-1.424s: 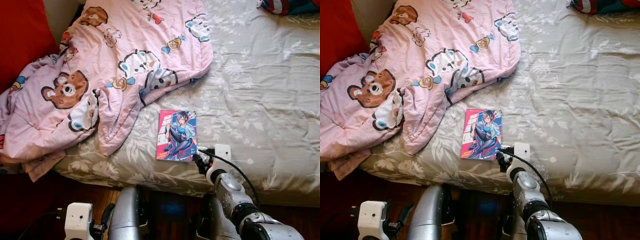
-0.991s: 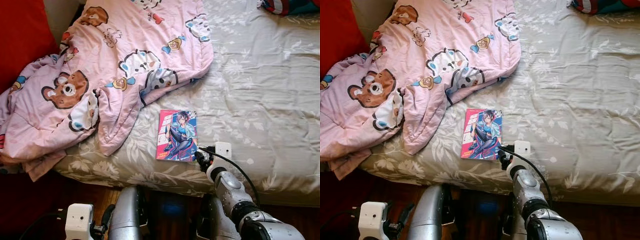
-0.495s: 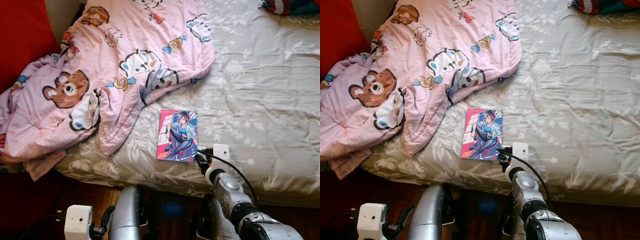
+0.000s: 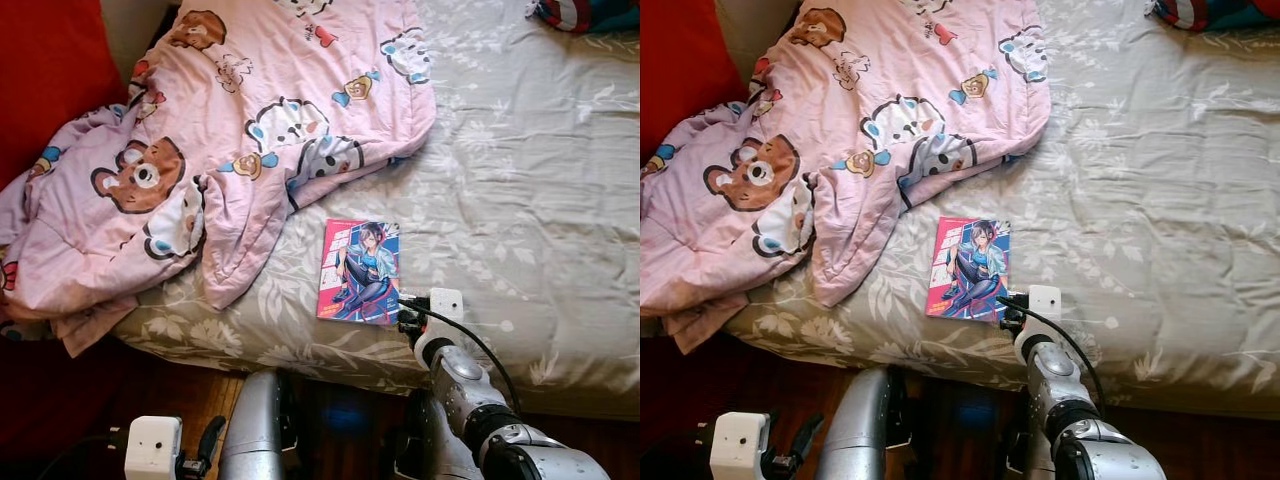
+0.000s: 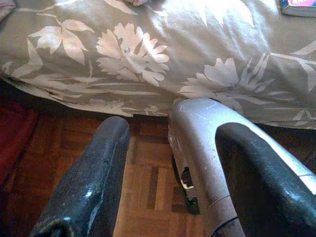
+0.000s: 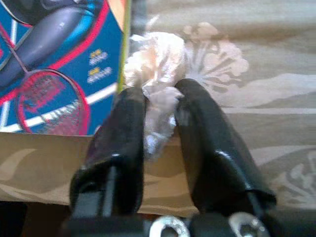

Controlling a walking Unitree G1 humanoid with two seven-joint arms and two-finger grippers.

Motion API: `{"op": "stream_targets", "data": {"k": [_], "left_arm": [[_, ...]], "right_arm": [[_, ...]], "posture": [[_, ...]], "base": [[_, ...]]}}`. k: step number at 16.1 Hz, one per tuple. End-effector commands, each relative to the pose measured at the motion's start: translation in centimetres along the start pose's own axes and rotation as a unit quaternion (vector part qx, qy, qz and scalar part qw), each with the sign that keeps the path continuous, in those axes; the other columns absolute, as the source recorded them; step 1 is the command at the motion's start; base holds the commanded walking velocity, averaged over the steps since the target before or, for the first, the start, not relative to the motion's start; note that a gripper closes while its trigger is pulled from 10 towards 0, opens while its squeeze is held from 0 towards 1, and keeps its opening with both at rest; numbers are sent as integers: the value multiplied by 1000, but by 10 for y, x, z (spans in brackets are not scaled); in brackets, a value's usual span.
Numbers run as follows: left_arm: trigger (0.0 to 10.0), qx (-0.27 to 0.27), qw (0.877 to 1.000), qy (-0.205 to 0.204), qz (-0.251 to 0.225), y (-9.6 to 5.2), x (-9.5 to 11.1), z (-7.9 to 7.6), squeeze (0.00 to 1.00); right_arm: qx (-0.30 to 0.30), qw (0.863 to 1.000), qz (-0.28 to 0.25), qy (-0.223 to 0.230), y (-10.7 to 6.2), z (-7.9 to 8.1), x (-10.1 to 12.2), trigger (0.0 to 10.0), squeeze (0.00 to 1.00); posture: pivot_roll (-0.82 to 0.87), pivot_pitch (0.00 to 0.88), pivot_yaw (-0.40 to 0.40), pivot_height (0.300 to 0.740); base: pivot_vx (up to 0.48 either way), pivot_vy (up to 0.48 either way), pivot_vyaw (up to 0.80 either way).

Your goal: Clean up the room

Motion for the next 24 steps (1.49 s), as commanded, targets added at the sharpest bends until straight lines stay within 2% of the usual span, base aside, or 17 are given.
{"op": "stream_targets", "data": {"k": [1, 9, 12, 19, 24], "left_arm": [[10000, 8, 1000, 4, 28, -9, -11, 4, 0], [10000, 17, 1000, 11, 14, -1, -5, 10, 0], [10000, 29, 999, 14, -6, 10, 3, 15, 0], [10000, 27, 999, 7, -30, 39, 12, 10, 0], [10000, 26, 999, 0, -43, 57, 15, 6, 0]], "right_arm": [[-9, 999, 32, 3, -4, -4, -21, 0, 0], [-14, 1000, 18, 12, -5, -8, -18, 0, 0], [-19, 1000, -4, 20, -5, -12, -11, 0, 0], [-38, 996, -63, 43, -9, -29, 6, 0, 0], [-23, 994, -98, 44, -10, -28, 18, 0, 0]], "posture": [[211, 370, 55, 620], [208, 363, 57, 620], [196, 346, 51, 620], [150, 277, 33, 620], [119, 222, 15, 620]], "base": [[0, 0, 0], [0, 0, 0], [0, 0, 0], [0, 0, 0], [0, 0, 0]]}}
Point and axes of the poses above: a point about 5 cm out from each wrist's last joint towards the gripper, its own y axis pointing out of the wrist towards the gripper, its own x axis along the axis of the wrist's last joint, z = x × y, the point moved 3 cm from there along y, pointing out of the wrist towards the gripper, and after that the axes turned 4 degrees about y, right-handed, at the moved point
